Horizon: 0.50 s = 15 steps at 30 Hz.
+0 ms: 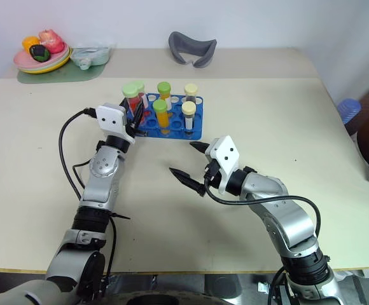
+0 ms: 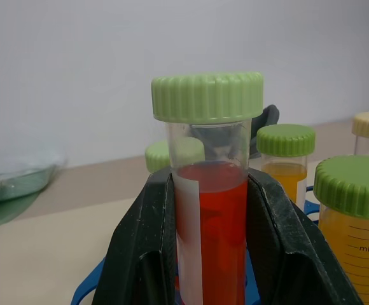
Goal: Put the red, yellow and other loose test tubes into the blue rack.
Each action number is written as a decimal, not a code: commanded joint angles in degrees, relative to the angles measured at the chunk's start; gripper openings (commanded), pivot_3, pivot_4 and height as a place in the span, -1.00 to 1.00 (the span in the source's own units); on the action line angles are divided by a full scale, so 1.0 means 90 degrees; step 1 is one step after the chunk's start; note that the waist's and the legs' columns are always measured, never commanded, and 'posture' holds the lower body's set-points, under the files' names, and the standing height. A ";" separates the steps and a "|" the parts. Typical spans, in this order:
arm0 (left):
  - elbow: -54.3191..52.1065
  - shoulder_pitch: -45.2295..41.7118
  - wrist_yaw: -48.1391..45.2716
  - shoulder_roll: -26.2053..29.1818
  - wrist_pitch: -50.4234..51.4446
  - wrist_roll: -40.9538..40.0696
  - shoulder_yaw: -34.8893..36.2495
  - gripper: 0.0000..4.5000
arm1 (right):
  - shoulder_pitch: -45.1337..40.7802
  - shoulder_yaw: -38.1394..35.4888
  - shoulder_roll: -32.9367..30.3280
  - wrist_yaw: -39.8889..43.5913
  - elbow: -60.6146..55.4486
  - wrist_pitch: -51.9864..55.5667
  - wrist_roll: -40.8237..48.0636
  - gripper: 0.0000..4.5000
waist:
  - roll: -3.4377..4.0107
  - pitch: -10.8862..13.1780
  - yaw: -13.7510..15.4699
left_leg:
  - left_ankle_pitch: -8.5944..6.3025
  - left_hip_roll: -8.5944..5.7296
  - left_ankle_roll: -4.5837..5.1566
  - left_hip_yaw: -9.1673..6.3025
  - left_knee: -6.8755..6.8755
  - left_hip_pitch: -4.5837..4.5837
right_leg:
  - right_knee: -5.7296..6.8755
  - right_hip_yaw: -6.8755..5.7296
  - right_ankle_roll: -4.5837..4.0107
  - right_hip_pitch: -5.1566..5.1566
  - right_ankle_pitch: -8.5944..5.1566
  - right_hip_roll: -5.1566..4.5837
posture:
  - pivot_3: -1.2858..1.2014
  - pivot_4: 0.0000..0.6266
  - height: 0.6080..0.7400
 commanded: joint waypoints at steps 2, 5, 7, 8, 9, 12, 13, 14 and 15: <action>0.0114 0.0000 0.0067 0.0086 0.0057 0.0045 0.0060 -0.50 | -0.0006 -0.0041 0.0035 0.0027 -0.0187 -0.0095 0.0052 1.00 | 0.0000 0.0000 -0.0001 | 0.0000 0.0000 0.0000 0.0000 -0.0001 0.0000 | 0.0000 0.0000 0.0000 0.0000 0.0000 0.0000 | 0.03 -0.52 1.00; 0.0107 0.0008 0.0087 0.0098 0.0059 0.0054 0.0047 -0.50 | -0.0006 -0.0041 0.0033 0.0028 -0.0191 -0.0090 0.0056 1.00 | 0.0000 0.0000 -0.0001 | 0.0000 0.0000 0.0000 0.0000 -0.0001 0.0000 | 0.0000 0.0000 0.0000 0.0000 0.0000 0.0000 | 0.03 -0.52 1.00; 0.0103 0.0010 0.0111 0.0095 0.0066 0.0059 0.0049 -0.50 | -0.0012 -0.0043 0.0032 0.0029 -0.0186 -0.0087 0.0059 1.00 | 0.0000 0.0000 -0.0001 | 0.0000 0.0000 0.0000 0.0000 -0.0002 0.0001 | 0.0000 0.0000 0.0000 0.0000 0.0000 0.0000 | 0.03 -0.52 1.00; 0.0088 0.0019 0.0107 0.0090 0.0079 0.0047 0.0049 -0.50 | -0.0014 -0.0043 0.0034 0.0029 -0.0184 -0.0085 0.0061 1.00 | 0.0000 0.0000 -0.0001 | 0.0000 0.0000 0.0000 0.0000 -0.0002 0.0001 | 0.0000 0.0000 0.0000 0.0000 0.0000 0.0000 | 0.03 -0.52 1.00; 0.0060 0.0035 0.0099 0.0088 0.0096 0.0038 0.0045 -0.50 | -0.0016 -0.0042 0.0035 0.0029 -0.0182 -0.0082 0.0062 1.00 | 0.0000 0.0000 -0.0001 | 0.0000 0.0000 0.0000 0.0000 -0.0002 0.0001 | 0.0000 0.0000 0.0000 0.0000 0.0000 0.0000 | 0.03 -0.52 1.00; -0.0146 0.0160 0.0080 0.0089 0.0176 0.0012 0.0034 -0.50 | -0.0018 -0.0043 0.0037 0.0029 -0.0183 -0.0081 0.0067 1.00 | 0.0000 0.0000 0.0001 | 0.0000 0.0000 0.0000 0.0000 -0.0003 0.0001 | 0.0000 0.0000 0.0000 0.0000 0.0000 0.0000 | 0.03 -0.52 1.00; -0.0216 0.0211 0.0073 0.0089 0.0205 0.0002 0.0030 -0.50 | -0.0014 -0.0047 0.0037 0.0028 -0.0189 -0.0079 0.0072 1.00 | 0.0000 0.0000 0.0001 | 0.0000 0.0000 0.0000 0.0000 -0.0003 0.0001 | -0.0001 0.0000 0.0000 0.0000 0.0000 0.0000 | 0.03 -0.52 1.00; -0.0269 0.0260 0.0065 0.0089 0.0226 -0.0003 0.0024 -0.50 | -0.0010 -0.0048 0.0039 0.0025 -0.0192 -0.0074 0.0076 1.00 | 0.0000 0.0000 0.0002 | 0.0000 0.0000 0.0000 0.0000 -0.0003 0.0001 | -0.0001 0.0000 0.0000 0.0000 0.0000 0.0000 | 0.03 -0.52 1.00; -0.0314 0.0297 0.0059 0.0086 0.0247 -0.0007 0.0020 -0.50 | -0.0006 -0.0050 0.0041 0.0022 -0.0200 -0.0066 0.0084 1.00 | 0.0000 0.0000 0.0002 | 0.0000 0.0000 0.0000 0.0000 -0.0004 0.0001 | -0.0001 0.0000 0.0000 0.0000 0.0000 0.0000 | 0.03 -0.52 1.00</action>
